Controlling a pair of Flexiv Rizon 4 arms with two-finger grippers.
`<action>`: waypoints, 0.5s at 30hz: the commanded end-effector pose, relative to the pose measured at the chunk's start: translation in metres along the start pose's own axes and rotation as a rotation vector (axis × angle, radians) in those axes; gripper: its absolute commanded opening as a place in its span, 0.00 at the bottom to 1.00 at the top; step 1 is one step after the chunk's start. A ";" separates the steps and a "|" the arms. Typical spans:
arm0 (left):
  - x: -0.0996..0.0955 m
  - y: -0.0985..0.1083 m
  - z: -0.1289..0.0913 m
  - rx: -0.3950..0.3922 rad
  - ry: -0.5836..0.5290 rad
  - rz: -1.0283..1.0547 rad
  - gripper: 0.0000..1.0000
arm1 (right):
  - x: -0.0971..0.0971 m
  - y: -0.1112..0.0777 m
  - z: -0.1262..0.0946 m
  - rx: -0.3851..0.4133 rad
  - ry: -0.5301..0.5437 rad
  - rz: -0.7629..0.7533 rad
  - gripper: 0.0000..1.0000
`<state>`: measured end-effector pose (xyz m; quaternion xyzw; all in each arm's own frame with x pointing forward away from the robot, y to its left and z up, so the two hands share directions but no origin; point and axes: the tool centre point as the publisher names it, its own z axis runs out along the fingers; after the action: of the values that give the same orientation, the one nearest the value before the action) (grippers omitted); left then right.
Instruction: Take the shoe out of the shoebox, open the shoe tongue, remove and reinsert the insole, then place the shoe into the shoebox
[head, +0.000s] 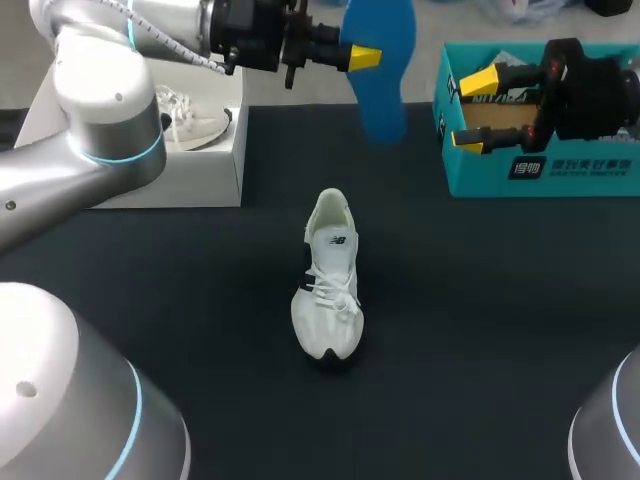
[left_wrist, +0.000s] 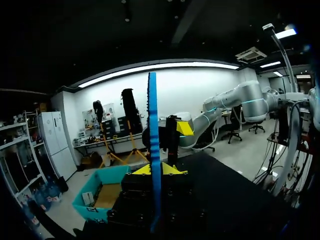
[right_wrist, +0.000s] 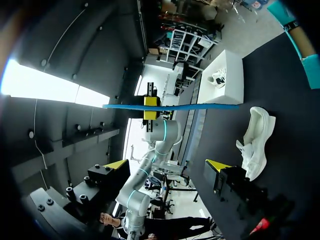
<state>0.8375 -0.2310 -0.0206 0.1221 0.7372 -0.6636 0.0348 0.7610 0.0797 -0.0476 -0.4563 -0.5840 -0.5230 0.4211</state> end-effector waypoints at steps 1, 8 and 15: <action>-0.007 0.004 0.004 0.235 0.043 0.273 0.00 | 0.000 0.000 0.002 -0.001 -0.002 0.001 1.00; -0.007 0.004 0.004 0.235 0.043 0.273 0.00 | 0.000 0.000 0.002 -0.001 -0.002 0.001 1.00; -0.008 0.013 0.006 0.089 0.024 0.478 0.00 | 0.000 0.000 0.002 -0.001 -0.002 0.001 1.00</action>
<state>0.8440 -0.2340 -0.0281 0.2470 0.6362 -0.7232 0.1060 0.7610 0.0795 -0.0474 -0.4561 -0.5840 -0.5229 0.4213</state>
